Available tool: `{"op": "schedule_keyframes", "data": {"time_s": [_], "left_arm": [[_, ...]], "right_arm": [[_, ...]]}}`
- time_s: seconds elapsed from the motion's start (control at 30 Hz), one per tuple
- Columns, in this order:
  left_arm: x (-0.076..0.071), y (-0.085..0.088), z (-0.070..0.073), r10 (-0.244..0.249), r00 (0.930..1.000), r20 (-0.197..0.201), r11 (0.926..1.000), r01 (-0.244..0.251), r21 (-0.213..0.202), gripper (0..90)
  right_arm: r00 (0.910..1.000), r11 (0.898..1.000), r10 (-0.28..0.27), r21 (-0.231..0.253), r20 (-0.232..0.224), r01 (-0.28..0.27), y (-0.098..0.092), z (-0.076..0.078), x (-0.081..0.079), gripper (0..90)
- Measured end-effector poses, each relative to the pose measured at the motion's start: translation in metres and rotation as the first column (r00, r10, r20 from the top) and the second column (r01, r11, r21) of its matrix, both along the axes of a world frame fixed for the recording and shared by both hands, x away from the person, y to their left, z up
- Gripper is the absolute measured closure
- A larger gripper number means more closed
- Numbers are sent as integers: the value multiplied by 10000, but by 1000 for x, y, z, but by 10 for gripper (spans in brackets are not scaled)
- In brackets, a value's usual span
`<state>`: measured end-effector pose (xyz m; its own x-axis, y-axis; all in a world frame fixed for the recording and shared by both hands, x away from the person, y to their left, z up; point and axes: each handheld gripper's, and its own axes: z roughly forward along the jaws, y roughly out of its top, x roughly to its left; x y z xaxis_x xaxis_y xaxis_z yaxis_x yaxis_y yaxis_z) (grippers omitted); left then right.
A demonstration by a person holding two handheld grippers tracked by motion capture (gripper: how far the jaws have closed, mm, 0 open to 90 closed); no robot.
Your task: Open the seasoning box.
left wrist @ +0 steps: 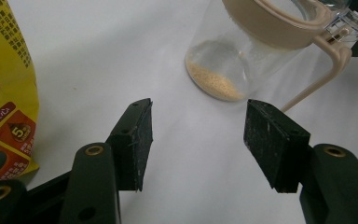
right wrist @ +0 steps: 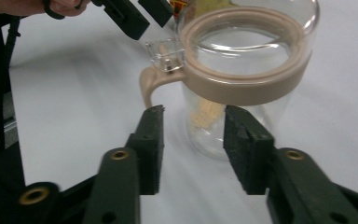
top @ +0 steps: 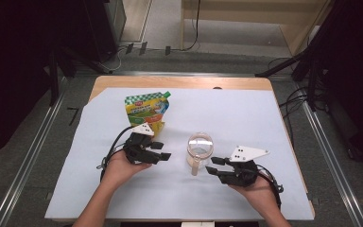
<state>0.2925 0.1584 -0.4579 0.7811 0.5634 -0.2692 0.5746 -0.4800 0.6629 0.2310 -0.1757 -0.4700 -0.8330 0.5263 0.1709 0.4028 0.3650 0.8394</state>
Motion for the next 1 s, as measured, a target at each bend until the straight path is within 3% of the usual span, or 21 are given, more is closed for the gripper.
{"op": "schedule_keyframes", "data": {"time_s": [0.13, 0.27, 0.4, 0.53, 0.63, 0.7, 1.0], "left_arm": [[0, -1, 0, 24, 10000, -28, 10000, -24, -15, 430], [1, 0, -1, -5, 10000, -16, 10000, 5, 21, 432], [0, -1, -1, 9, 10000, 3, 10000, -9, 36, 432], [1, -1, -1, 7, 10000, -11, 10000, -7, 48, 432], [1, -1, -2, 26, 10000, -12, 10000, -26, 31, 431], [1, -1, -2, 15, 10000, -16, 10000, -14, 33, 432], [1, 0, -1, 14, 10000, -2, 10000, -14, -3, 430]], "right_arm": [[9997, 9998, 26, 220, -237, -21, 3, 4, -5, 803], [9998, 9997, 185, 154, -47, -185, 12, 6, -13, 900], [9992, 9995, 294, 92, -268, -291, 26, 3, -14, 900], [9997, 9997, 236, -66, -20, -236, 40, 0, -18, 900], [9994, 9998, 101, 200, -336, -95, 50, -4, -15, 900], [9996, 9997, 62, 238, -290, -55, 56, -6, -13, 900], [9994, 10000, -67, 23, -340, 67, 69, -14, -13, 900]]}}
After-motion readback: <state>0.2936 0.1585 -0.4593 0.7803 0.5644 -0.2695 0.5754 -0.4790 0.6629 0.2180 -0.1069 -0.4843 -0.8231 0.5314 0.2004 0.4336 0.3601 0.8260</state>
